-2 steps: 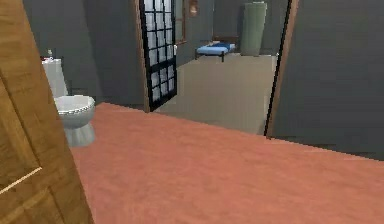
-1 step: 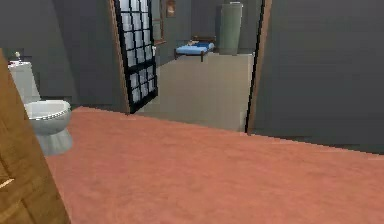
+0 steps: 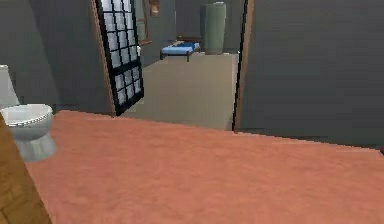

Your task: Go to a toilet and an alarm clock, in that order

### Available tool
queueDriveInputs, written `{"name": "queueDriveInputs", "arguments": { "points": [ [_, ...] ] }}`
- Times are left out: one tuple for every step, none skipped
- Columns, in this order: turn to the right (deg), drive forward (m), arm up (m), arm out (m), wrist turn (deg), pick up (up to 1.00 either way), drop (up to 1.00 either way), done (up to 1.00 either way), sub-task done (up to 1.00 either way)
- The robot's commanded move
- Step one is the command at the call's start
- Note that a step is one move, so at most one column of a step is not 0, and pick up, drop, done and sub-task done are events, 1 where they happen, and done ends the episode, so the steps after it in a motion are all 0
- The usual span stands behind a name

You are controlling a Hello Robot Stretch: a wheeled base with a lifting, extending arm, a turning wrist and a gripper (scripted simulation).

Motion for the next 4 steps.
{"name": "queueDriveInputs", "arguments": {
  "points": [
    [0.0, 0.85, 0.00, 0.00, 0.0, 0.00, 0.00, 0.00, 0.00],
    [-30.0, 0.00, 0.00, 0.00, 0.0, 0.00, 0.00, 0.00, 0.00],
    [0.0, 0.45, 0.00, 0.00, 0.0, 0.00, 0.00, 0.00, 0.00],
    [-45.0, 0.00, 0.00, 0.00, 0.0, 0.00, 0.00, 0.00, 0.00]
  ]
}}
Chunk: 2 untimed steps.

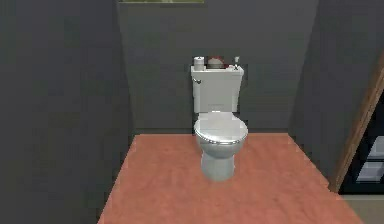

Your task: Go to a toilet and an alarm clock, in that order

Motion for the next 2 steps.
{"name": "queueDriveInputs", "arguments": {
  "points": [
    [0.0, 0.85, 0.00, 0.00, 0.0, 0.00, 0.00, 0.00, 0.00],
    [15.0, 0.00, 0.00, 0.00, 0.0, 0.00, 0.00, 0.00, 0.00]
  ]
}}
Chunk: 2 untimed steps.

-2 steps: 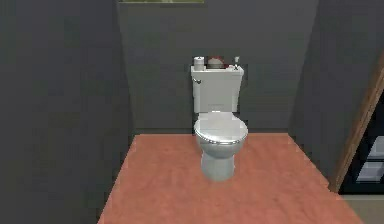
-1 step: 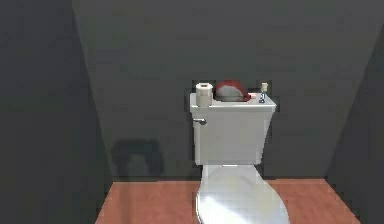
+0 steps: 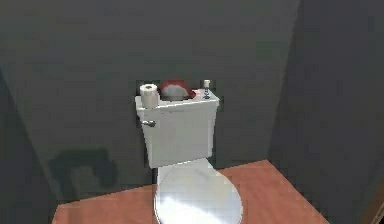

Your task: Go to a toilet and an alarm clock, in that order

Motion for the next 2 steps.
{"name": "queueDriveInputs", "arguments": {
  "points": [
    [0.0, 0.00, 0.00, 0.00, 0.0, 0.00, 0.00, 0.00, 1.00],
    [45.0, 0.00, 0.00, 0.00, 0.0, 0.00, 0.00, 0.00, 0.00]
  ]
}}
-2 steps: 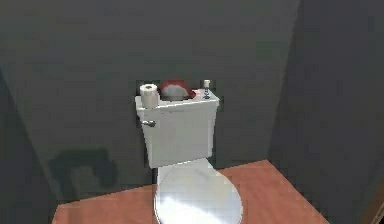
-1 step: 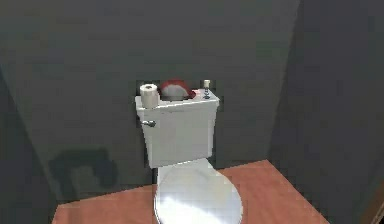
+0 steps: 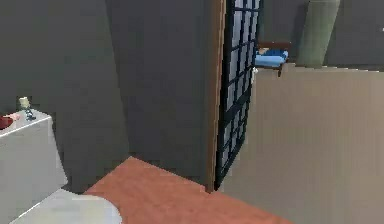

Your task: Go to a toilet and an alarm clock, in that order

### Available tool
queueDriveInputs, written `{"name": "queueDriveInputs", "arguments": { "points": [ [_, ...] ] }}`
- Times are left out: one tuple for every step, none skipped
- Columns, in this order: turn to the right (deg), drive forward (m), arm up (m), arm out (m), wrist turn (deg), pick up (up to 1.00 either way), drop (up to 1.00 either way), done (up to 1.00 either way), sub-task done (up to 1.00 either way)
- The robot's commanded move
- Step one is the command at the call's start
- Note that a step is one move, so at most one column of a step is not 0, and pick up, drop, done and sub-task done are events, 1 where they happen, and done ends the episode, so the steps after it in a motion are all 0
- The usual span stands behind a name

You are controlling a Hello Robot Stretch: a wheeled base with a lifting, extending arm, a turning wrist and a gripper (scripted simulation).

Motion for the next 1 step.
{"name": "queueDriveInputs", "arguments": {
  "points": [
    [42.0, 0.00, 0.00, 0.00, 0.0, 0.00, 0.00, 0.00, 0.00]
  ]
}}
